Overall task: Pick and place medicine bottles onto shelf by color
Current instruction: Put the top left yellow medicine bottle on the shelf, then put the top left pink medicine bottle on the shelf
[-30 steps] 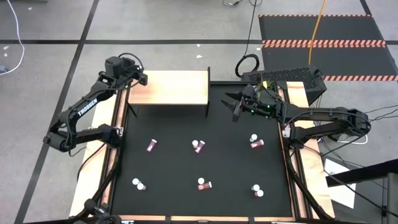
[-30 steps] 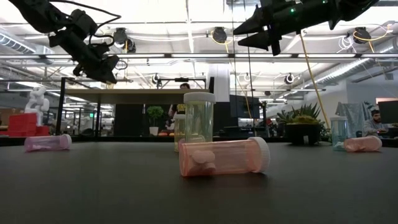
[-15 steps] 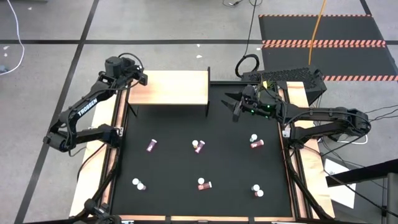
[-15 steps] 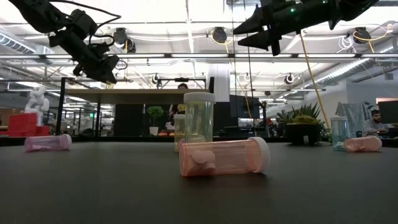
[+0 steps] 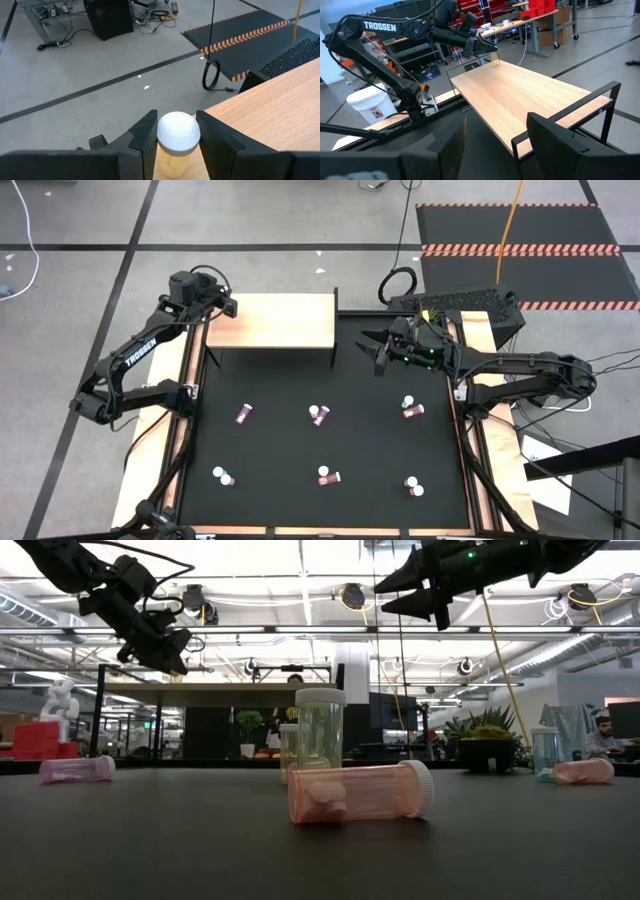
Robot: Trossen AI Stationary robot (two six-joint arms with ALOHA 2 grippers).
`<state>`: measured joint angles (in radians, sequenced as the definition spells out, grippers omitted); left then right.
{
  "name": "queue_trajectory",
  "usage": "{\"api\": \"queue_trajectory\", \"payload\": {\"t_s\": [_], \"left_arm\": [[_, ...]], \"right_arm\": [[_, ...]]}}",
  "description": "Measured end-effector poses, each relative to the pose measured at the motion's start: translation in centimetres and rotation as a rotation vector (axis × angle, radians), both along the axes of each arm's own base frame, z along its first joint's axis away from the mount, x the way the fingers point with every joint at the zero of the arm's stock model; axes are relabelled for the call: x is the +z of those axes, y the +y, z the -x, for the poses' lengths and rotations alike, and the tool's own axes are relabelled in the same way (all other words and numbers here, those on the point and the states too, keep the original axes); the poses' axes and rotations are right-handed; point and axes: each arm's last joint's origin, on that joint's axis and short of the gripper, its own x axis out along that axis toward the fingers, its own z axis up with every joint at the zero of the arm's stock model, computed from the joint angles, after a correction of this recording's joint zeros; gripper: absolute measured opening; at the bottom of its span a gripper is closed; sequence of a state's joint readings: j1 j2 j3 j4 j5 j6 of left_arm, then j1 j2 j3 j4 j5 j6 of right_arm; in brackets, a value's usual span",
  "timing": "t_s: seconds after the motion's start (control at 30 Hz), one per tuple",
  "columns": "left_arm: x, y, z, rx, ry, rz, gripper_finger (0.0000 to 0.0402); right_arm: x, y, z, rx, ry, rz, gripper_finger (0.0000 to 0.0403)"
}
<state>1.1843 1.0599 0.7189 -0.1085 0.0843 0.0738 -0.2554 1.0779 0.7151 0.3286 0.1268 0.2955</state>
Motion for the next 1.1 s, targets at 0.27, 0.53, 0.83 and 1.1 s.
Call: {"api": "queue_trajectory", "payload": {"t_s": [0.27,0.53,0.83,1.1], "left_arm": [[0.0,0.0,0.0,0.006,-0.011,0.006,0.0219],[0.8,-0.4,0.0,-0.010,-0.049,-0.005,0.0305],[9.0,-4.2,0.2,-0.095,-0.094,-0.184,0.0311],[14.5,-11.0,-0.6,-0.320,-0.115,0.012,0.0292]], "right_arm": [[0.0,0.0,0.0,0.000,-0.003,-0.006,0.0203],[0.0,0.0,0.0,0.000,-0.004,-0.009,0.0203],[0.0,0.0,0.0,-0.002,-0.011,-0.018,0.0203],[0.4,-0.2,0.0,-0.023,-0.084,-0.094,0.0203]]}}
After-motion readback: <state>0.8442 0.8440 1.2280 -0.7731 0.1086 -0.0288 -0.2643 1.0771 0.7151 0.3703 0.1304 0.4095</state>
